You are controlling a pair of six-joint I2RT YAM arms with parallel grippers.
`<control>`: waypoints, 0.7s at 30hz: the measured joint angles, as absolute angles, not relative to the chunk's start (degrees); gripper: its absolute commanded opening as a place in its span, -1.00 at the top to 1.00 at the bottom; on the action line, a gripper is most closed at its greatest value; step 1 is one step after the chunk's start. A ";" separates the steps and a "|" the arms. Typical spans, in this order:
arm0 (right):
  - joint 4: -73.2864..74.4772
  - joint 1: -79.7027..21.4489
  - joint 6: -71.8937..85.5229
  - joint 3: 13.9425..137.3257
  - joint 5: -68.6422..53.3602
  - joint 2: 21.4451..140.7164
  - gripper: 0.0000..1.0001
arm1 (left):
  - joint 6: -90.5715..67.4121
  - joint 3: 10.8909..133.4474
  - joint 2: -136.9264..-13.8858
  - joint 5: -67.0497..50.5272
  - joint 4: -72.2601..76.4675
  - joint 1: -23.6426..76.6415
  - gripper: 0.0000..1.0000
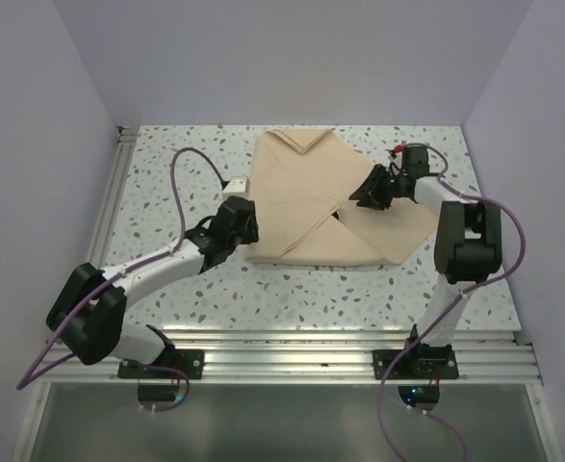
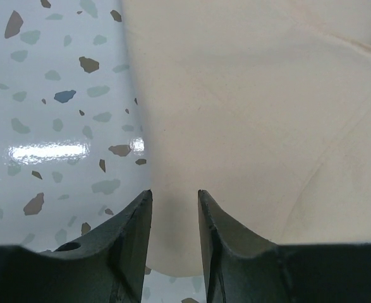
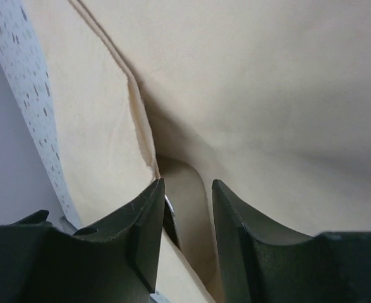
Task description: Prepare the surgical pack
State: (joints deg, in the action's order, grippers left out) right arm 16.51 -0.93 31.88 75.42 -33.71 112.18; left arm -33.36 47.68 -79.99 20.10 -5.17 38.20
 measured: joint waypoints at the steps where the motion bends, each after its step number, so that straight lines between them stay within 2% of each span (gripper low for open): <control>1: 16.69 0.25 31.75 74.54 -32.97 110.89 0.20 | -33.23 47.68 -80.34 20.12 -5.28 37.93 0.21; 9: 15.73 13.19 29.52 67.70 -21.91 99.26 0.19 | -31.16 47.79 -80.68 19.42 -5.21 35.24 0.20; 11: 15.11 15.40 29.23 66.78 -18.24 98.41 0.14 | -30.63 47.79 -80.68 19.38 -5.21 34.72 0.20; 18: 15.00 16.88 26.94 66.39 -6.70 99.09 -0.06 | -29.30 46.92 -79.90 19.05 -2.70 34.57 0.20; 21: 15.03 17.10 25.91 66.39 -2.37 99.42 -0.07 | -28.73 45.54 -78.70 18.94 -1.08 34.57 0.20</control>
State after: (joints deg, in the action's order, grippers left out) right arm 15.03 17.10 25.91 66.39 -2.37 99.42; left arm -28.73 45.54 -78.70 18.94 -1.08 34.57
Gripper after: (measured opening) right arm 0.529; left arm 0.399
